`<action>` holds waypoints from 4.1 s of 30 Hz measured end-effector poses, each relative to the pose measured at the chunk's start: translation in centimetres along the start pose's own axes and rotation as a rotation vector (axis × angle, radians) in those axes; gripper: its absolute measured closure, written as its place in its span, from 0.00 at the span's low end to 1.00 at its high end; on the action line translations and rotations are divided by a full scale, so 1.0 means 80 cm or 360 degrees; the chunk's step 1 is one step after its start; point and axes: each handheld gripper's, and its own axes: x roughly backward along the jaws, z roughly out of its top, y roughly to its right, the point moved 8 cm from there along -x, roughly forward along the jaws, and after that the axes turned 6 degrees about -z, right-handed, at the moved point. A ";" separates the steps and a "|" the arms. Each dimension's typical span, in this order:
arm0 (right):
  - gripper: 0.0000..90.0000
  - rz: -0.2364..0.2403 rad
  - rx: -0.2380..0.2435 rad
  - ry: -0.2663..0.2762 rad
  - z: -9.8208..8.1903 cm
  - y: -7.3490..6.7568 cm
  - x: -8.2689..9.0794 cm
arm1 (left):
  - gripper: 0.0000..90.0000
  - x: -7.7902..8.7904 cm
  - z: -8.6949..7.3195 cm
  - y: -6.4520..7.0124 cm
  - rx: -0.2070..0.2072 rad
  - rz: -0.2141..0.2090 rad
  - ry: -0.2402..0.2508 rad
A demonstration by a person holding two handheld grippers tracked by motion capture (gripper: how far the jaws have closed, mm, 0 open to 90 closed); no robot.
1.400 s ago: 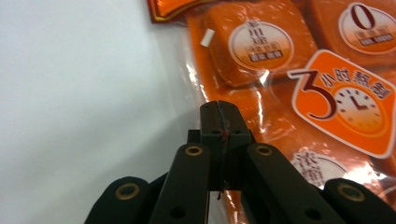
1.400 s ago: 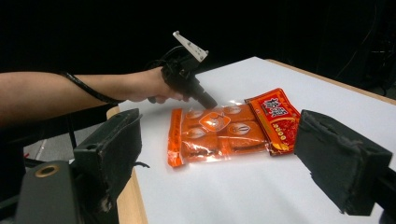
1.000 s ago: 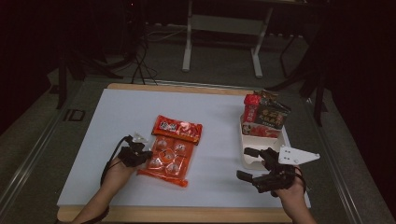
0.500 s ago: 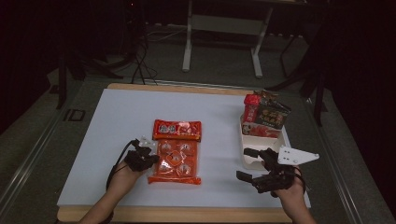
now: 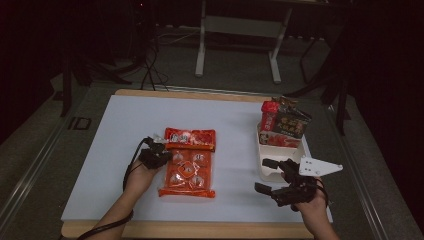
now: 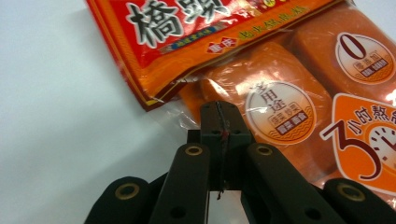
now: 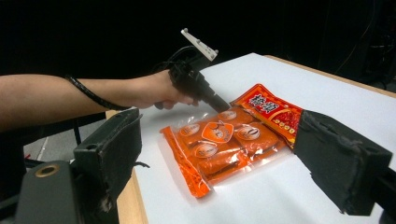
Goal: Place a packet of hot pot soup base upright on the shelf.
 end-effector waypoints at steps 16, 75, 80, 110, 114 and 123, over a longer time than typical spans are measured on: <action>0.17 0.0018 0.0004 -0.0004 0.001 -0.006 -0.002 | 1.00 -0.013 0.000 0.062 -0.0108 -0.0156 -0.0030; 0.14 -0.0189 0.0157 0.0012 -0.006 0.003 0.005 | 0.56 0.049 0.032 0.114 -0.0176 -0.0432 0.0233; 0.12 -0.0200 0.0083 0.0019 -0.003 0.007 0.008 | 0.44 0.039 0.037 0.100 -0.0144 -0.0443 0.0240; 0.11 -0.0205 0.0129 -0.0014 -0.005 0.001 0.005 | 0.44 -0.059 0.063 0.000 0.0107 -0.0326 0.0203; 0.11 -0.0200 0.0129 -0.0021 -0.006 0.001 0.004 | 0.51 -0.066 0.064 0.001 0.0083 -0.0319 0.0182; 0.11 -0.0190 0.0117 -0.0030 -0.007 0.000 0.003 | 0.74 -0.075 0.068 0.029 -0.0005 -0.0453 0.0113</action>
